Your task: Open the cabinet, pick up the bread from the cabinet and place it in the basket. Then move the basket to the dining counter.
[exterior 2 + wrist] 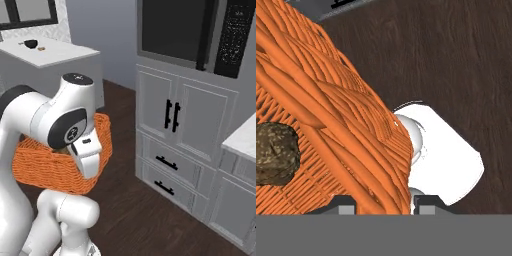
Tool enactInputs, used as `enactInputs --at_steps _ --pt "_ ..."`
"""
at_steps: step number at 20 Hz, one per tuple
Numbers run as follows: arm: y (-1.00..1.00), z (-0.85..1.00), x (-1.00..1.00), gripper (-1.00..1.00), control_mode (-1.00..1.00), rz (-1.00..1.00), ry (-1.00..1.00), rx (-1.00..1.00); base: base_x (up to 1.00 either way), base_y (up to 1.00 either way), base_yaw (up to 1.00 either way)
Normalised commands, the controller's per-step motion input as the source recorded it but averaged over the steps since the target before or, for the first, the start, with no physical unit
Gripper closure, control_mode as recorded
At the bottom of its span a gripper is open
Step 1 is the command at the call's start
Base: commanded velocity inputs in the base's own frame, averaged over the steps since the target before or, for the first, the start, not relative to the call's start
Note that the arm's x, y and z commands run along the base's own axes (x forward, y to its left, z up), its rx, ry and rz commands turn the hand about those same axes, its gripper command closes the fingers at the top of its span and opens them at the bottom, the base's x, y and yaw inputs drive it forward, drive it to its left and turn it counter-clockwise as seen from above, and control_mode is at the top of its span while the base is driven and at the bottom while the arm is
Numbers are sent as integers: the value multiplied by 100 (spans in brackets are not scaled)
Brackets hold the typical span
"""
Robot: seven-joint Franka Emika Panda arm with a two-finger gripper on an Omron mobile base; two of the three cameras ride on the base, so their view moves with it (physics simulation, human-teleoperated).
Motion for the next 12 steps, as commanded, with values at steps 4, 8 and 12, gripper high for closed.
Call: enactInputs --at_steps 4,8,12 --pt "0 0 0 100 100 0 0 0 29 100 -1" --pt "0 0 0 100 100 0 0 0 74 100 -19" --pt "0 0 0 100 100 0 0 0 64 100 -20"
